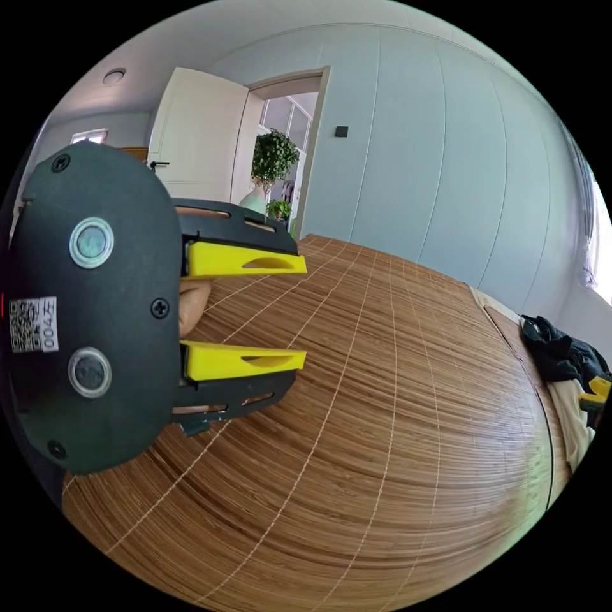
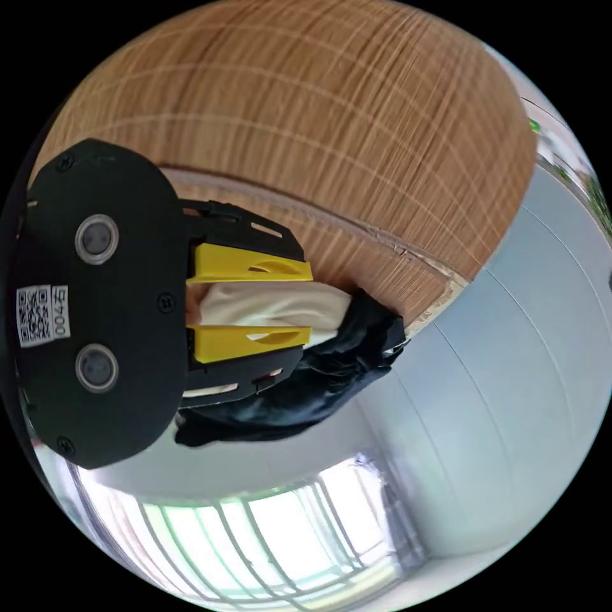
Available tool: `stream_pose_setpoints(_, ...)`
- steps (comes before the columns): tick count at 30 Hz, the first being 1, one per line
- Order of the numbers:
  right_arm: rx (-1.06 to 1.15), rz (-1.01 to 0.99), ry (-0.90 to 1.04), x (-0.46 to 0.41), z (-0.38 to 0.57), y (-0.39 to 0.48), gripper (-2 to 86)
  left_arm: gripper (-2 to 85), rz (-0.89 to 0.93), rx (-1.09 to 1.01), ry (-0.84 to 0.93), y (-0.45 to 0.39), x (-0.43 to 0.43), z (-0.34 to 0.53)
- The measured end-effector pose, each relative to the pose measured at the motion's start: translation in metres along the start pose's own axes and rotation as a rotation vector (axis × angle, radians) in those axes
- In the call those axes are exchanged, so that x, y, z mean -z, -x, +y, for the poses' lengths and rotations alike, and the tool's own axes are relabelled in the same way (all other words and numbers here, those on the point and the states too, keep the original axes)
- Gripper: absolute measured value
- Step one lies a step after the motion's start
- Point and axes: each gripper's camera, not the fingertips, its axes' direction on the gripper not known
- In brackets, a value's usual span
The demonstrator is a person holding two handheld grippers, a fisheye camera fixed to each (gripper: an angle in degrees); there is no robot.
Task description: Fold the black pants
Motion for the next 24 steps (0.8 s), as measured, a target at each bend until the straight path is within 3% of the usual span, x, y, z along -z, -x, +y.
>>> stream_pose_setpoints(7, 0.292, 0.198, 0.187, -0.098, -0.138, 0.029, 7.8, 8.3, 0.125, 0.095, 0.052, 0.013, -0.025, -0.010)
stream_pose_setpoints(10, 0.298, 0.134, 0.303, -0.124, -0.165, 0.024, 3.9, 7.2, 0.087, 0.065, 0.030, 0.009, -0.027, -0.010)
stream_pose_setpoints(12, 0.173, 0.093, 0.247, -0.110, -0.176, 0.009, 2.4, 7.1, 0.089, 0.075, 0.028, 0.014, -0.030, -0.011)
stream_pose_setpoints(15, -0.034, -0.062, 0.061, -0.050, -0.163, -0.007, 1.6, 7.3, 0.103, 0.096, 0.030, 0.021, -0.033, -0.010)
stream_pose_setpoints(18, -0.085, -0.370, -0.082, 0.025, -0.104, 0.009, 1.8, 7.8, 0.090, 0.109, 0.023, 0.027, -0.033, -0.005)
stream_pose_setpoints(21, -0.088, -0.571, -0.052, 0.096, -0.023, 0.047, 2.6, 7.8, 0.064, 0.100, 0.016, 0.026, -0.030, -0.001)
stream_pose_setpoints(24, -0.203, -0.915, 0.010, 0.154, 0.063, 0.073, 3.0, 8.0, 0.043, 0.098, 0.016, 0.024, -0.023, 0.006)
